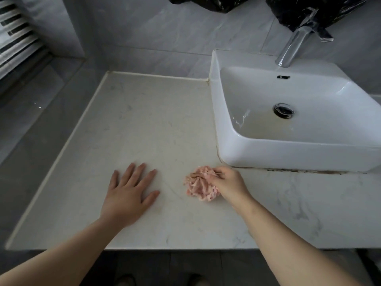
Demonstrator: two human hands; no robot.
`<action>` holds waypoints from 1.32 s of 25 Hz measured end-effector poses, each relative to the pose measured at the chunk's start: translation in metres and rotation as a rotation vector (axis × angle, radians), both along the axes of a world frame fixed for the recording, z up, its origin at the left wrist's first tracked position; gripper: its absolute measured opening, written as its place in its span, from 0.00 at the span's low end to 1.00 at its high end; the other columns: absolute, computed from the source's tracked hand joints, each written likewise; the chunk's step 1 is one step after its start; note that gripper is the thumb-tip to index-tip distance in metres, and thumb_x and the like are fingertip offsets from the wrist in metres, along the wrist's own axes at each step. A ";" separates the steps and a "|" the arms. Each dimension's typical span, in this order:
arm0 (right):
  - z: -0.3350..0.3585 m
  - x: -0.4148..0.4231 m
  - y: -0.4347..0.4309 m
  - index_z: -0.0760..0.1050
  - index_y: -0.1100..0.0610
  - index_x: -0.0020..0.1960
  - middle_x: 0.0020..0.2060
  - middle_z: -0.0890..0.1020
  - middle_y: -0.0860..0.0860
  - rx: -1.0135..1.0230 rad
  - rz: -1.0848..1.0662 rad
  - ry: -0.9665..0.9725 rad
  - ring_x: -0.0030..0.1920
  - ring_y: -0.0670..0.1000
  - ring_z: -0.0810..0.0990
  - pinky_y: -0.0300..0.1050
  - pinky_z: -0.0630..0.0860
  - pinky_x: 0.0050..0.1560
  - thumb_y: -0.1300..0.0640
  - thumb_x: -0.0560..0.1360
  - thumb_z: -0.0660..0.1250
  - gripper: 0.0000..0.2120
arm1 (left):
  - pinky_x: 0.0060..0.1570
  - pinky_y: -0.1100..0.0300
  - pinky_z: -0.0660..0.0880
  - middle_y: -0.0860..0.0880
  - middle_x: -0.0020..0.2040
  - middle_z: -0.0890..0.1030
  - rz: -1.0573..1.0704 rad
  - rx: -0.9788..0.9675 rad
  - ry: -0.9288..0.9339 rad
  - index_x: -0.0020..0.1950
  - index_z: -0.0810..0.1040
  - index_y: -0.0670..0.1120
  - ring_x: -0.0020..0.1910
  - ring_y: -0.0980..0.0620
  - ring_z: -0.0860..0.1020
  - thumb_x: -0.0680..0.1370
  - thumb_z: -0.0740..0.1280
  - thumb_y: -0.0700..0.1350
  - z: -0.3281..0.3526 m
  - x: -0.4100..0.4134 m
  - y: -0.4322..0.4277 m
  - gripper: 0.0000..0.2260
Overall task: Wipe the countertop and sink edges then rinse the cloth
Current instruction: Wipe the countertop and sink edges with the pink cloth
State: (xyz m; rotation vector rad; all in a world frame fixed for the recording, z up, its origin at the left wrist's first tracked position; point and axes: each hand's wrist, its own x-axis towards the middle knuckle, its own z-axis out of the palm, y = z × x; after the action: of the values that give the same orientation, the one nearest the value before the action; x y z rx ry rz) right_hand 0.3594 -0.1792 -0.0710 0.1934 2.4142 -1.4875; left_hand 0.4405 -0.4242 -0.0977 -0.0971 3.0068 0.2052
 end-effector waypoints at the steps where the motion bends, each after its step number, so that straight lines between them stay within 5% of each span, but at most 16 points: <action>1: 0.002 0.000 0.001 0.80 0.62 0.46 0.36 0.80 0.53 0.031 0.033 -0.005 0.40 0.50 0.77 0.43 0.71 0.40 0.56 0.74 0.68 0.09 | 0.72 0.49 0.35 0.55 0.77 0.44 0.000 0.002 0.001 0.73 0.40 0.62 0.73 0.55 0.36 0.62 0.23 0.72 0.000 0.000 0.000 0.40; 3: 0.011 -0.001 0.000 0.79 0.62 0.52 0.41 0.79 0.54 0.132 0.147 -0.059 0.44 0.51 0.77 0.41 0.69 0.41 0.52 0.76 0.66 0.13 | 0.72 0.49 0.35 0.55 0.77 0.44 0.002 0.002 0.003 0.73 0.40 0.62 0.73 0.55 0.36 0.63 0.24 0.72 0.001 -0.001 0.002 0.39; 4: 0.016 -0.001 -0.002 0.77 0.60 0.57 0.46 0.79 0.54 0.352 0.224 0.026 0.48 0.53 0.77 0.43 0.70 0.44 0.52 0.76 0.66 0.14 | 0.72 0.48 0.35 0.55 0.77 0.44 0.001 0.001 0.003 0.73 0.41 0.62 0.73 0.55 0.36 0.65 0.26 0.72 0.001 -0.001 0.002 0.38; 6: 0.021 0.005 -0.005 0.78 0.57 0.56 0.46 0.78 0.56 0.799 0.250 0.558 0.47 0.60 0.77 0.47 0.73 0.44 0.60 0.71 0.68 0.13 | 0.72 0.48 0.35 0.55 0.77 0.45 0.003 0.001 0.001 0.74 0.43 0.62 0.73 0.55 0.37 0.67 0.30 0.71 0.002 -0.001 0.002 0.36; 7: 0.016 0.007 -0.008 0.80 0.58 0.49 0.40 0.78 0.56 0.778 0.289 0.815 0.41 0.60 0.78 0.47 0.74 0.39 0.63 0.68 0.67 0.11 | 0.72 0.48 0.35 0.55 0.77 0.45 0.008 0.005 0.004 0.74 0.44 0.62 0.73 0.55 0.37 0.67 0.32 0.70 0.003 0.000 0.002 0.35; 9: 0.000 0.013 -0.015 0.81 0.59 0.42 0.36 0.80 0.54 0.631 0.437 0.972 0.36 0.58 0.79 0.45 0.77 0.36 0.62 0.66 0.64 0.08 | 0.72 0.48 0.36 0.55 0.77 0.46 0.013 0.003 0.008 0.74 0.44 0.62 0.74 0.54 0.38 0.69 0.33 0.68 0.003 0.000 0.002 0.34; 11: -0.021 0.017 -0.022 0.81 0.58 0.49 0.43 0.83 0.54 0.587 0.476 0.845 0.44 0.57 0.82 0.49 0.79 0.48 0.57 0.72 0.62 0.11 | 0.72 0.48 0.36 0.55 0.77 0.46 0.015 -0.010 0.007 0.74 0.44 0.62 0.74 0.54 0.38 0.69 0.33 0.68 0.003 0.000 0.002 0.33; 14: -0.042 0.033 -0.027 0.72 0.52 0.65 0.59 0.80 0.57 0.761 0.561 0.718 0.61 0.58 0.77 0.53 0.63 0.65 0.50 0.77 0.54 0.19 | 0.72 0.49 0.36 0.55 0.77 0.46 0.028 -0.022 0.015 0.74 0.45 0.62 0.75 0.53 0.40 0.69 0.34 0.68 0.001 0.000 0.003 0.34; 17: -0.046 0.030 0.007 0.69 0.46 0.67 0.65 0.76 0.55 0.975 0.595 0.745 0.67 0.58 0.71 0.56 0.57 0.65 0.45 0.75 0.52 0.22 | 0.72 0.49 0.37 0.55 0.77 0.48 0.030 -0.029 0.023 0.74 0.46 0.62 0.75 0.53 0.41 0.69 0.35 0.68 -0.001 -0.001 0.002 0.33; 21: -0.032 0.027 0.034 0.76 0.56 0.64 0.62 0.79 0.56 1.109 0.258 0.547 0.63 0.60 0.75 0.58 0.56 0.67 0.48 0.75 0.51 0.24 | 0.72 0.48 0.39 0.55 0.77 0.51 0.034 -0.024 0.040 0.74 0.49 0.62 0.75 0.53 0.43 0.70 0.37 0.68 -0.002 -0.001 0.002 0.32; 25: -0.030 0.021 -0.001 0.75 0.63 0.63 0.66 0.75 0.58 1.004 0.623 0.645 0.66 0.59 0.73 0.56 0.61 0.69 0.52 0.75 0.49 0.26 | 0.72 0.48 0.39 0.55 0.77 0.51 0.039 -0.026 0.045 0.74 0.50 0.62 0.75 0.53 0.43 0.71 0.37 0.68 -0.002 -0.002 0.003 0.32; 27: -0.028 -0.013 -0.007 0.72 0.64 0.66 0.68 0.72 0.59 0.929 0.555 0.549 0.67 0.61 0.71 0.54 0.65 0.68 0.51 0.76 0.46 0.28 | 0.72 0.48 0.38 0.55 0.77 0.50 0.035 -0.035 0.035 0.74 0.48 0.62 0.75 0.53 0.42 0.70 0.36 0.68 -0.002 -0.001 0.003 0.33; 31: -0.022 -0.010 -0.006 0.51 0.53 0.77 0.76 0.56 0.50 0.871 0.589 0.498 0.76 0.52 0.54 0.45 0.44 0.71 0.46 0.78 0.39 0.29 | 0.72 0.48 0.39 0.55 0.77 0.51 0.032 -0.034 0.051 0.74 0.50 0.60 0.75 0.53 0.43 0.71 0.37 0.68 -0.004 0.001 0.002 0.32; 33: -0.021 0.018 0.030 0.55 0.48 0.75 0.76 0.57 0.46 0.846 0.631 0.483 0.76 0.49 0.53 0.46 0.42 0.70 0.46 0.78 0.46 0.25 | 0.72 0.48 0.40 0.54 0.76 0.54 0.036 -0.016 0.065 0.74 0.52 0.60 0.75 0.53 0.45 0.72 0.39 0.67 -0.006 0.000 0.001 0.32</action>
State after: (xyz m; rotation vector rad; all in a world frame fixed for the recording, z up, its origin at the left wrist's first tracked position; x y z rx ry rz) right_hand 0.3771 -0.1491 -0.0922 -0.7644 2.9146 -0.2052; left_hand 0.4405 -0.4227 -0.1033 -0.1484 3.0733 0.1919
